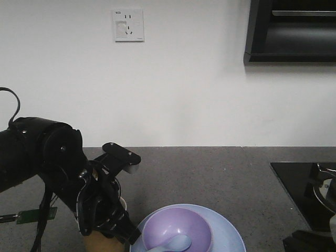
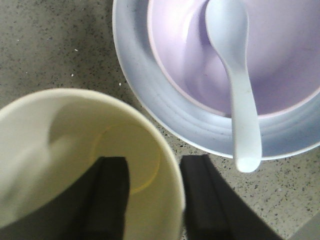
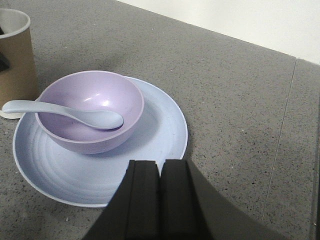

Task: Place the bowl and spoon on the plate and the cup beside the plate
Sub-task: 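Set the paper cup down beside the plate and release it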

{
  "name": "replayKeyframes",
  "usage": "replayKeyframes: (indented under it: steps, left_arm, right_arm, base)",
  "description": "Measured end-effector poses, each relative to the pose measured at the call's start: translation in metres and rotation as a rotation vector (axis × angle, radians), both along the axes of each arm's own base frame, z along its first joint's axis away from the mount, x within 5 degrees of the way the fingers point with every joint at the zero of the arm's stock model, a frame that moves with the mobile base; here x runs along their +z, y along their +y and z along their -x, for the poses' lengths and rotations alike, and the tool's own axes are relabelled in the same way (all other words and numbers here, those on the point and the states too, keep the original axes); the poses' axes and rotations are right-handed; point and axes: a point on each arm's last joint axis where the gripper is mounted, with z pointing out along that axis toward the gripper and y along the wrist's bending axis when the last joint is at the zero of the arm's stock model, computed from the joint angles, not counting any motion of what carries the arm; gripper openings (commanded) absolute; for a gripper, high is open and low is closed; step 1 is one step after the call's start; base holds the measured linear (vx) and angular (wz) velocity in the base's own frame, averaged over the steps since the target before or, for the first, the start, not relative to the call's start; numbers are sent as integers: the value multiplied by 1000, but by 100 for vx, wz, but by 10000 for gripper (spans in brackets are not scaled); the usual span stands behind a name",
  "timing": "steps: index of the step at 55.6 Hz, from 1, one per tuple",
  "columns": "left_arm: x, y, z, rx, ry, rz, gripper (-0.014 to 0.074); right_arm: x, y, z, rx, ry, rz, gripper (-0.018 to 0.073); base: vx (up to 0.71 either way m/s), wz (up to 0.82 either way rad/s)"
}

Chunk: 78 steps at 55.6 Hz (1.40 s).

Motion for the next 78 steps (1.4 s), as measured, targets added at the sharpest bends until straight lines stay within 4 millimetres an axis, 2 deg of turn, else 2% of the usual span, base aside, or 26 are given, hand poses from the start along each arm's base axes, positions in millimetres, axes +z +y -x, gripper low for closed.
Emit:
replayKeyframes:
  steps: [5, 19, 37, 40, 44, 52, 68, 72, 78]
  left_arm:
    - [0, 0, 0, 0, 0, 0, 528]
    - [4, 1, 2, 0, -11, 7, 523]
    - [40, 13, 20, -4, -108, 49, 504]
    - [47, 16, 24, -3, -129, 59, 465]
    - [58, 20, 31, -2, -164, 79, 354]
    - [87, 32, 49, 0, -261, 134, -2]
    - [142, 67, 94, -44, -574, 182, -3]
    - [143, 76, 108, -64, -650, 209, -3]
    - [126, 89, 133, -62, -715, 275, 0]
  right_arm:
    - [0, 0, 0, 0, 0, 0, -1]
    - [0, 0, 0, 1, 3, 1, -1]
    - [0, 0, 0, 1, 4, 1, -1]
    - [0, 0, 0, 1, 4, 1, -1]
    - [0, 0, 0, 1, 4, 1, -1]
    - [-1, 0, 1, 5, 14, 13, -1]
    - [-3, 0, 1, 10, 25, 24, -1]
    - [-3, 0, 1, 10, 25, 24, -1]
    - [-3, 0, 1, 10, 27, 24, -1]
  base:
    - [0, 0]
    - [0, 0]
    - [0, 0]
    - [0, 0]
    - [0, 0]
    - [0, 0]
    - [0, 0]
    - [0, 0]
    - [0, 0]
